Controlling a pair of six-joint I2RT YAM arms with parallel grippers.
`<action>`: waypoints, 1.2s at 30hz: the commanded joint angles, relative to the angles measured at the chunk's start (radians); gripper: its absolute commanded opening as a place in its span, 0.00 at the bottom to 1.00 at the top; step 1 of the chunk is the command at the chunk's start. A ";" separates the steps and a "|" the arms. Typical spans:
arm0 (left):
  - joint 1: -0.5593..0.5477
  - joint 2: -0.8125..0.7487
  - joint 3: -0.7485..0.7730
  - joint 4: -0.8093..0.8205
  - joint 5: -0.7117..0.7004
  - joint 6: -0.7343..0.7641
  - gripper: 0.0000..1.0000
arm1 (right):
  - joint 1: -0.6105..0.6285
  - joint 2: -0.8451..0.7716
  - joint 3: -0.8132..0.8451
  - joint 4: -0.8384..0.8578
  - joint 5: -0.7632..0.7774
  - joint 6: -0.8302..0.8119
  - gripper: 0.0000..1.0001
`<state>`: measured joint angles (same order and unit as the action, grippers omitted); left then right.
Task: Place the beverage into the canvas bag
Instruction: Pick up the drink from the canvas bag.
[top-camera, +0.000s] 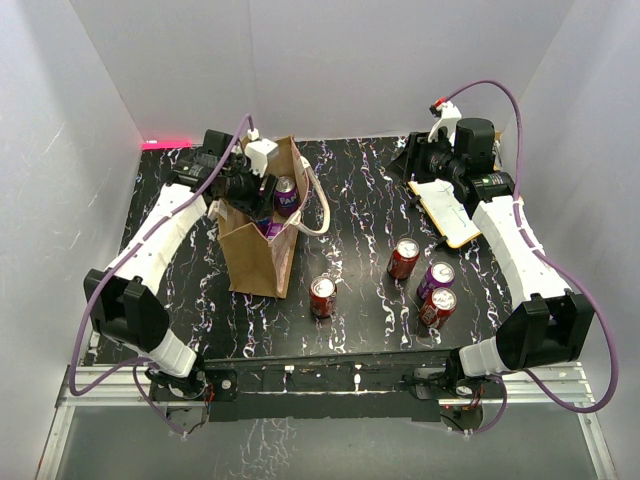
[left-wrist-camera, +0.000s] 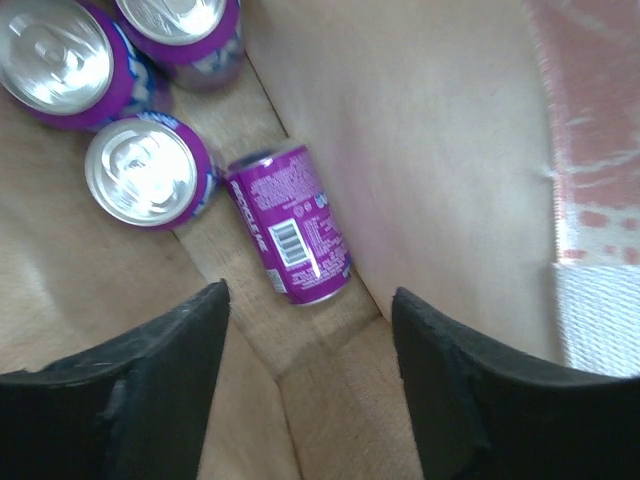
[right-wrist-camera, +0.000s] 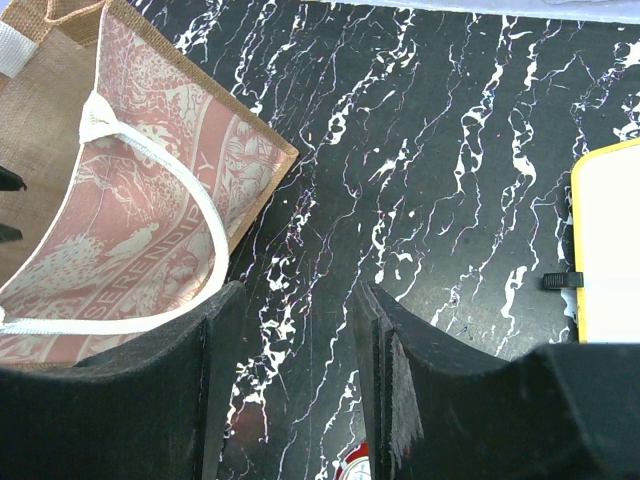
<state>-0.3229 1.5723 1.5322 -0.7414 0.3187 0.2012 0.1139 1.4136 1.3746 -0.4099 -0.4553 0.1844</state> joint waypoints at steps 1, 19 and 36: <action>-0.029 0.017 -0.072 -0.029 -0.038 -0.072 0.72 | 0.000 -0.045 0.018 0.057 0.005 -0.018 0.49; -0.036 0.143 -0.245 0.055 -0.135 -0.275 0.88 | 0.003 -0.006 0.012 0.064 -0.007 -0.019 0.49; -0.071 0.290 -0.250 0.172 -0.154 -0.284 0.88 | 0.003 -0.011 -0.007 0.060 0.009 -0.035 0.49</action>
<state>-0.3660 1.8198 1.2800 -0.6098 0.1825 -0.0811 0.1143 1.4113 1.3628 -0.4068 -0.4545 0.1596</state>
